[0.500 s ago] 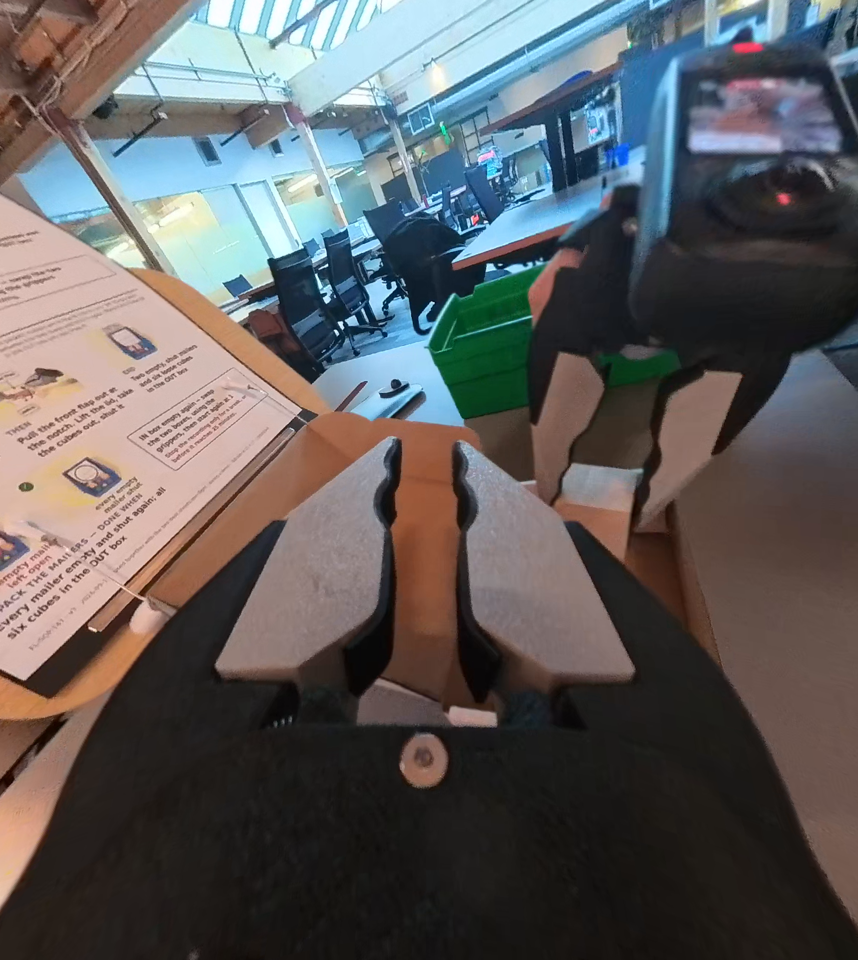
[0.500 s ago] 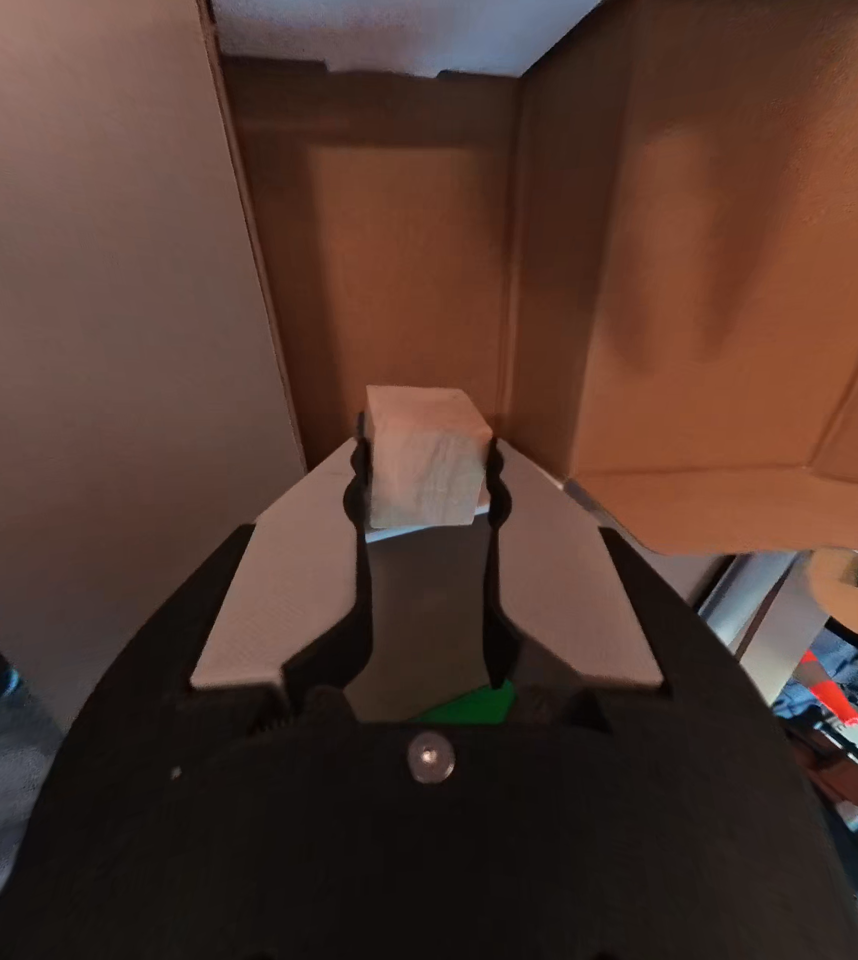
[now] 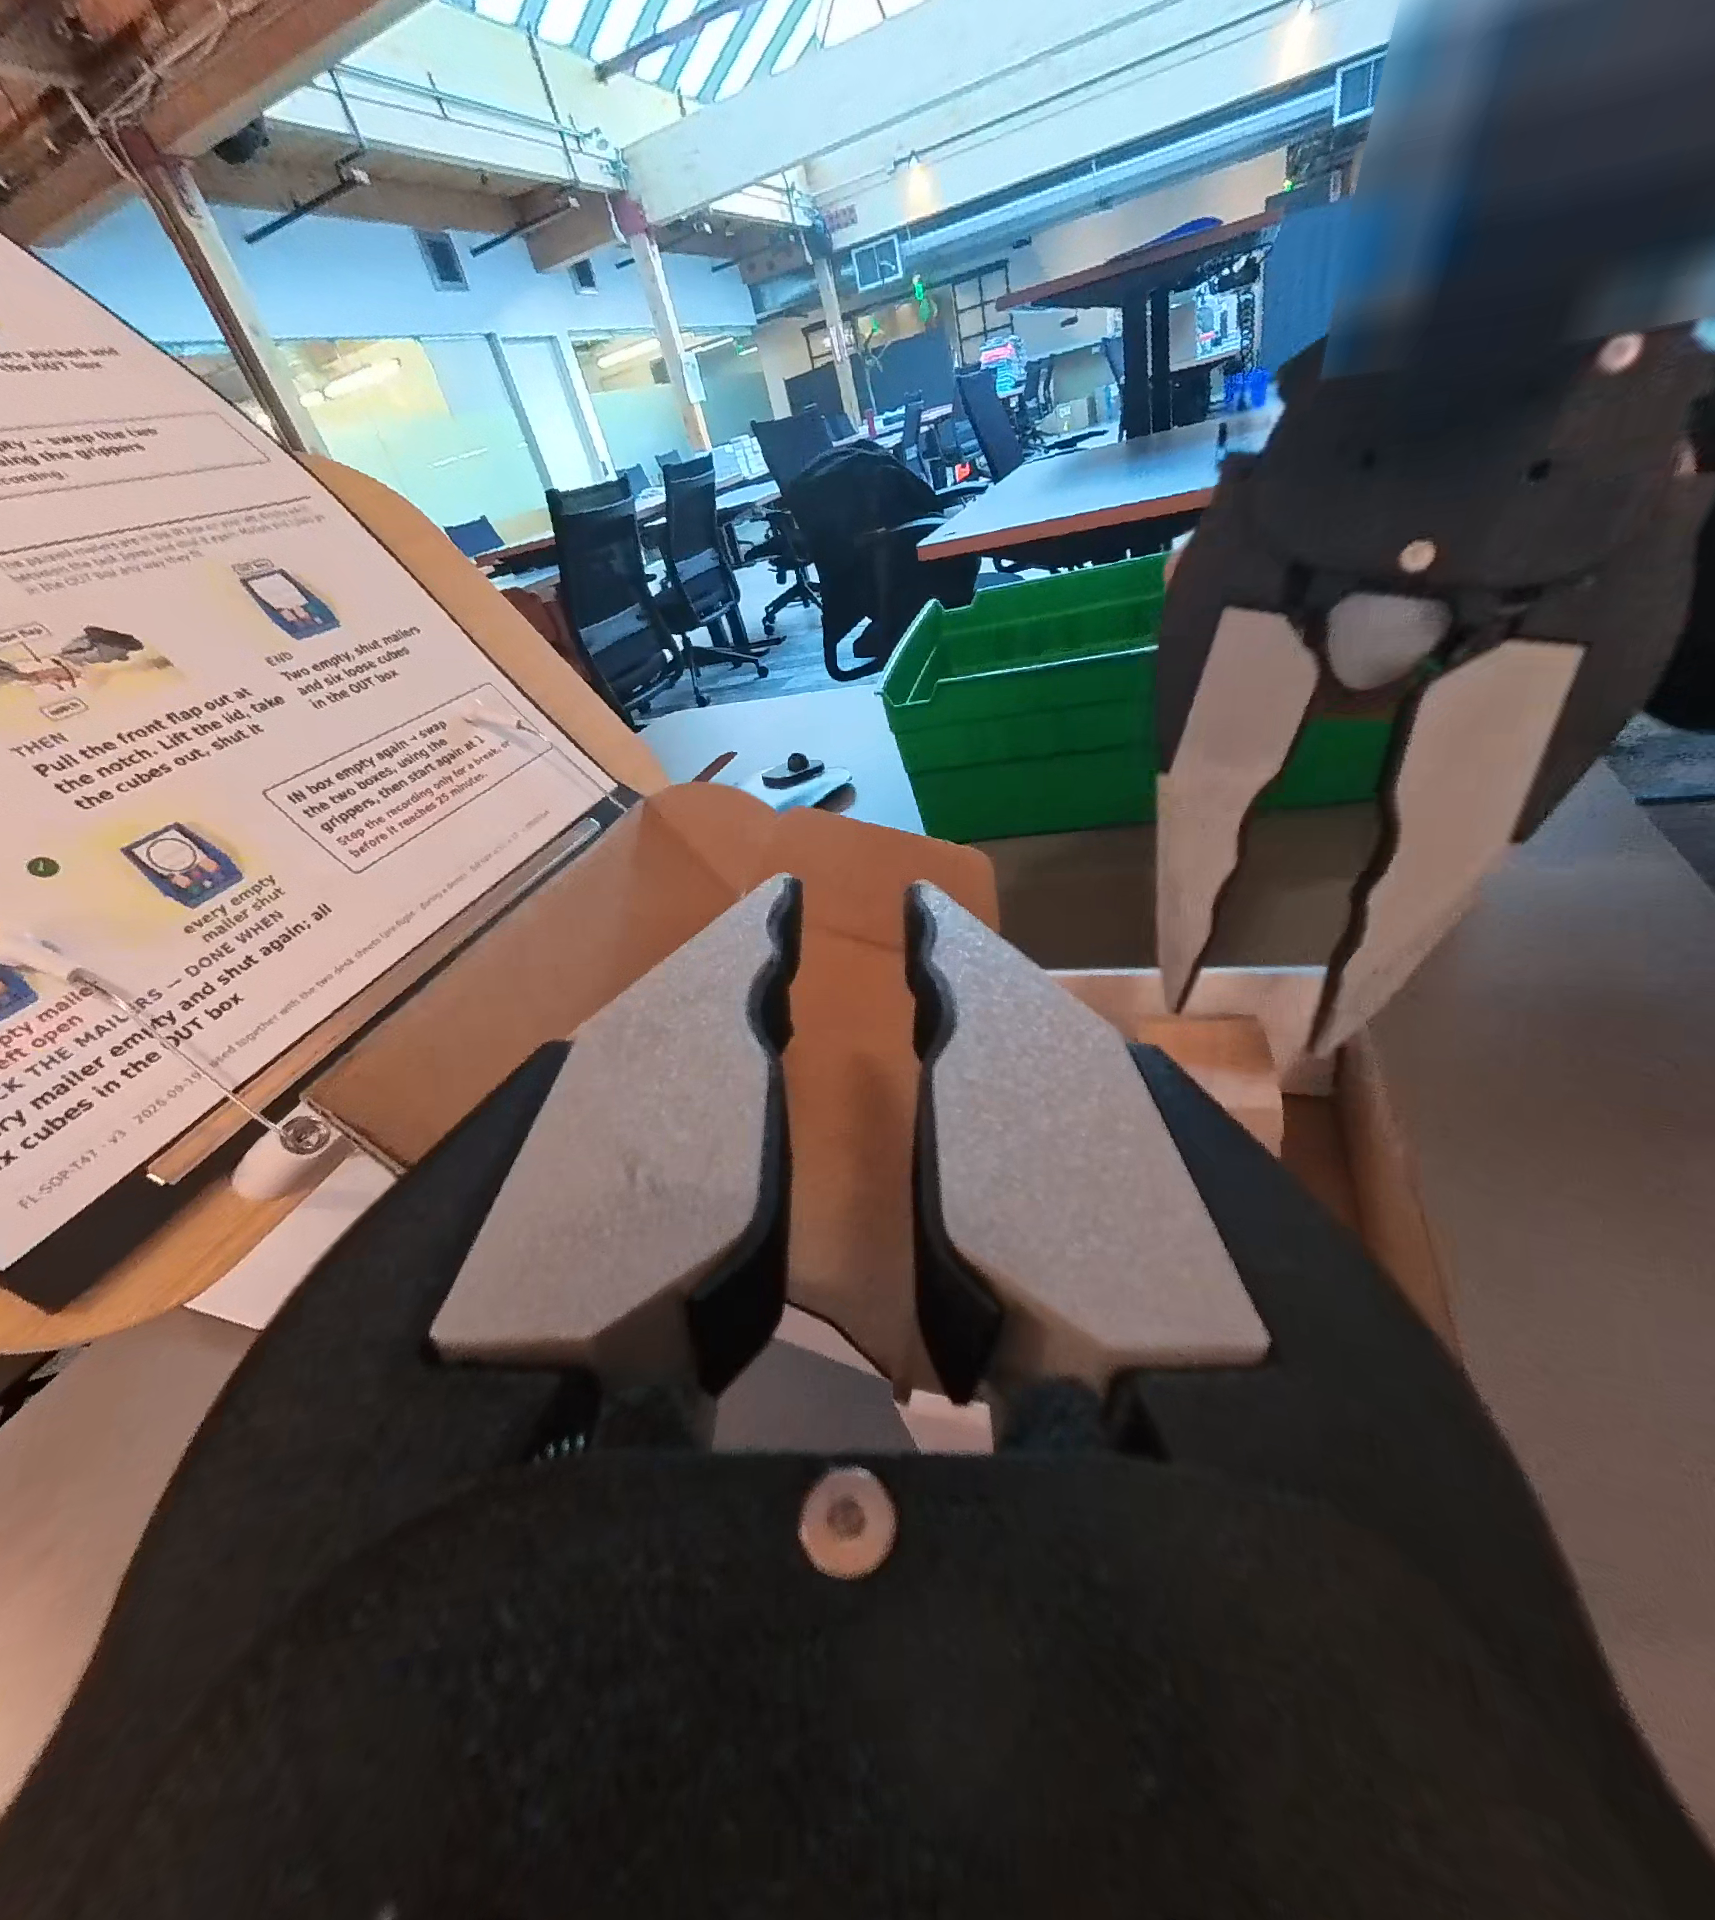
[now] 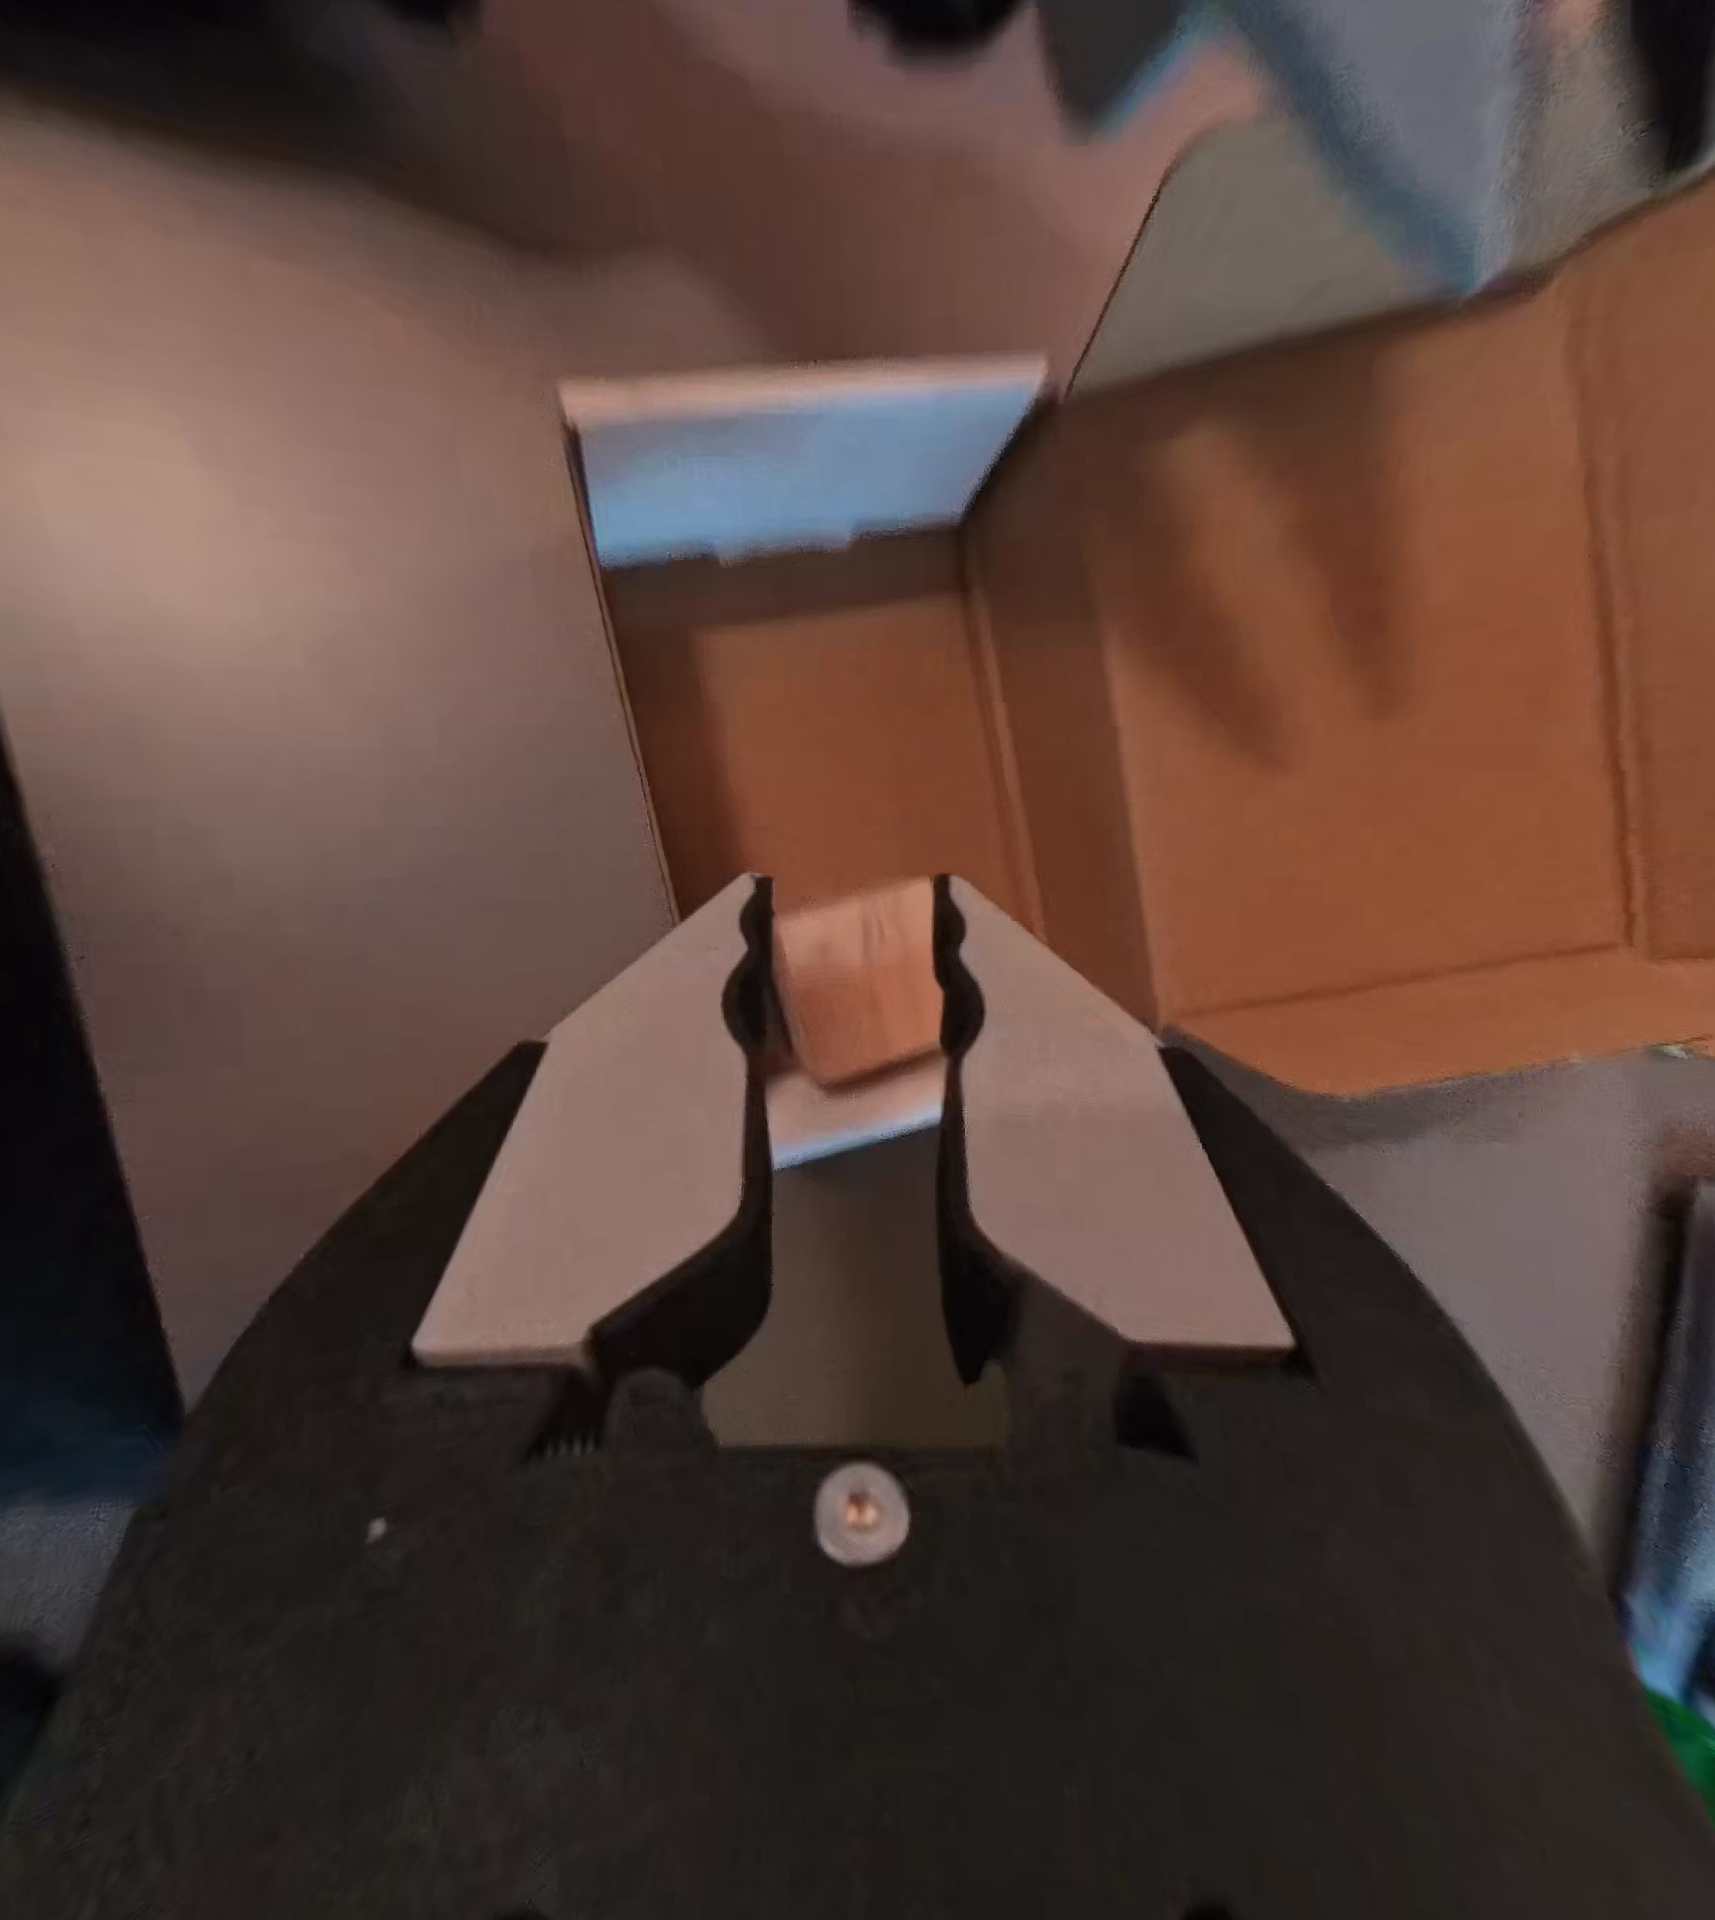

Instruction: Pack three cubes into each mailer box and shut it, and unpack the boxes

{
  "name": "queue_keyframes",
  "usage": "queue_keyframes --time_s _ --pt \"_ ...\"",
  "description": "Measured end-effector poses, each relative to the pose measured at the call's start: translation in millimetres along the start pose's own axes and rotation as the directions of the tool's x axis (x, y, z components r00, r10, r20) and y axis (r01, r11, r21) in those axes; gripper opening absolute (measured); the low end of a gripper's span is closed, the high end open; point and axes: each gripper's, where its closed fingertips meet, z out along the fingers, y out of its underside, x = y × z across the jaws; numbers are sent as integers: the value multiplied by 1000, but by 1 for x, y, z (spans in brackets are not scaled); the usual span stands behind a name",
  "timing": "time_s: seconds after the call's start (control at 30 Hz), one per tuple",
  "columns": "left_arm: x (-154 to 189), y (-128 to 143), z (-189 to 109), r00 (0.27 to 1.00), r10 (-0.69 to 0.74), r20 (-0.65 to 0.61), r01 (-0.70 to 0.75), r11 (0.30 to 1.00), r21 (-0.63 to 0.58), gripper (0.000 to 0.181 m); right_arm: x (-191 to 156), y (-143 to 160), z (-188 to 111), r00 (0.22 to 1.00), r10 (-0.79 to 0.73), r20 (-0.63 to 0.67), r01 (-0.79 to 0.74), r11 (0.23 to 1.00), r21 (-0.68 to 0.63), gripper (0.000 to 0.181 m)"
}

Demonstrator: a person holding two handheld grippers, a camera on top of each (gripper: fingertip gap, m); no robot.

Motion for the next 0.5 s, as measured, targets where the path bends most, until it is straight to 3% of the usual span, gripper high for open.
queue_keyframes --time_s 0.03,0.13,0.23,0.33,0.5 --pt "0 0 0 1000 2 3 -2 1000 3 17 -1 -12 -5 1000 28 -3 -28 995 101 29" --pt "0 3 2 998 -55 -5 55 998 -12 16 8 -31 -20 989 136 -49 -111 931 347 34" --pt "-6 10 3 985 -173 0 173 984 -48 17 44 -25 -34 940 304 -158 -186 841 508 39" --pt "-21 19 0 967 -243 77 248 966 -69 13 85 -7 -43 863 473 -178 -271 731 626 63" --pt "-39 36 -5 931 -322 173 342 935 -96 14 132 27 -46 754 624 -205 -312 615 724 64"
